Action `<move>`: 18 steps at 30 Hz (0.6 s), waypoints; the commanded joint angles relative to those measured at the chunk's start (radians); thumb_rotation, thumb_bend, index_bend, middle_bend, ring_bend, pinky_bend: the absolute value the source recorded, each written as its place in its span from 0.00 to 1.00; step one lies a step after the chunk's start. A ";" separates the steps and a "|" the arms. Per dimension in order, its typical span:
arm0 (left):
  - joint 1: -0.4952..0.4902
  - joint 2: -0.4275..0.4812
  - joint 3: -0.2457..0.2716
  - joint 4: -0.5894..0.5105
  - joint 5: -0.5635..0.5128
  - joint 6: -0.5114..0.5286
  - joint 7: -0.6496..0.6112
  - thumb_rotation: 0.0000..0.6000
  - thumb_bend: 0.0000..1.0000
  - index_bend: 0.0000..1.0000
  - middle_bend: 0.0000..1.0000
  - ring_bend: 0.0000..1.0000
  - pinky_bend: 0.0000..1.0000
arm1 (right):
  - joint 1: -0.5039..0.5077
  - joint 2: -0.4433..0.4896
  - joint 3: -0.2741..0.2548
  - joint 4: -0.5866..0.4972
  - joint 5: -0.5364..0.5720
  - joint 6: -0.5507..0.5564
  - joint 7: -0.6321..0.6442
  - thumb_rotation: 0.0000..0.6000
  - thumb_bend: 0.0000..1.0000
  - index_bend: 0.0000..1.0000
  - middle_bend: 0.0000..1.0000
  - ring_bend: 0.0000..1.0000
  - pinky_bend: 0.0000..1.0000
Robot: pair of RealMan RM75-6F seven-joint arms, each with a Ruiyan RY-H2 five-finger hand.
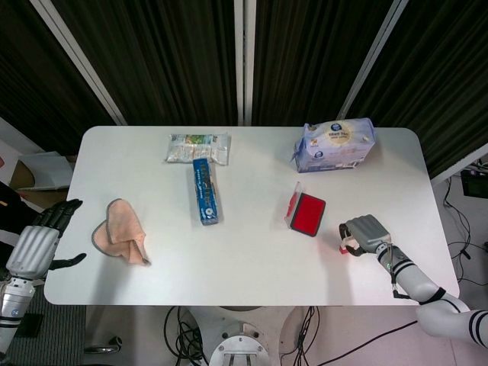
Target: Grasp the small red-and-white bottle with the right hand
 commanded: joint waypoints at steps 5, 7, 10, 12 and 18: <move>0.000 0.002 0.000 -0.002 0.001 0.001 0.000 0.99 0.02 0.07 0.09 0.08 0.18 | -0.001 0.010 -0.001 -0.014 -0.007 0.005 -0.009 1.00 0.27 0.48 0.46 0.54 0.63; 0.001 0.002 0.000 -0.002 0.001 0.002 0.000 0.99 0.02 0.07 0.09 0.08 0.18 | -0.002 0.013 -0.001 -0.019 -0.009 0.009 -0.010 1.00 0.27 0.48 0.45 0.54 0.63; 0.000 0.003 0.000 -0.002 0.002 0.003 0.000 1.00 0.02 0.07 0.09 0.08 0.18 | -0.004 0.019 0.000 -0.028 -0.012 0.014 -0.014 1.00 0.26 0.48 0.45 0.54 0.63; 0.000 0.003 -0.001 -0.003 0.003 0.004 0.001 1.00 0.02 0.07 0.09 0.08 0.18 | -0.005 0.024 0.001 -0.035 -0.014 0.019 -0.018 1.00 0.26 0.48 0.45 0.53 0.63; -0.001 0.004 -0.001 -0.004 0.004 0.003 0.001 1.00 0.02 0.07 0.09 0.08 0.18 | -0.006 0.037 -0.001 -0.053 -0.014 0.019 -0.028 1.00 0.26 0.48 0.45 0.53 0.63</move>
